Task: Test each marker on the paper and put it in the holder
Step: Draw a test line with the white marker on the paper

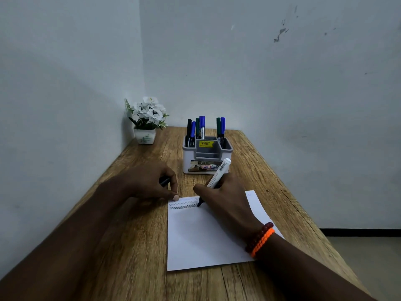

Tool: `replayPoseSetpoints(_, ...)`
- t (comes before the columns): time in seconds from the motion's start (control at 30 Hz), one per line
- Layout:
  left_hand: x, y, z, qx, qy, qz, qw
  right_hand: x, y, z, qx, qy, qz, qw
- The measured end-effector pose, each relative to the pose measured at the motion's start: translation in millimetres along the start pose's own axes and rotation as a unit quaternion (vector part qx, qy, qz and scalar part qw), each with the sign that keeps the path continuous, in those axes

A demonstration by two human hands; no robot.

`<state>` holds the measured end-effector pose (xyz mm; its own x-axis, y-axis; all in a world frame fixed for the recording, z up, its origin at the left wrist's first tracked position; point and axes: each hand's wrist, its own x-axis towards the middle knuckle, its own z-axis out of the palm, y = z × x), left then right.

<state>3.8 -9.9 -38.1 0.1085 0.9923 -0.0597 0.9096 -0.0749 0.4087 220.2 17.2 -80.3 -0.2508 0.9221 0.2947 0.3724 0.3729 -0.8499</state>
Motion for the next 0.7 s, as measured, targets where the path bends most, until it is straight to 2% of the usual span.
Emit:
replayPoseSetpoints(0.27, 0, 1, 0, 0.001, -0.002, -0.003, 1.000, 2, 2, -1, 0.009, 0.008, 0.006, 1.000)
replayPoseSetpoints(0.47, -1, -4, 0, -0.010, 0.028, 0.009, 1.000, 5, -3, -9, 0.069, 0.030, 0.009, 0.997)
replayPoseSetpoints(0.6, 1, -6, 0, -0.097, 0.124, 0.057, 0.986, 7, -9, -20, 0.166, 0.043, 0.031, 0.985)
replayPoseSetpoints(0.7, 3, -2, 0, -0.207, 0.133, 0.072, 0.967, 11, -11, -28, 0.235, 0.040, 0.054, 0.970)
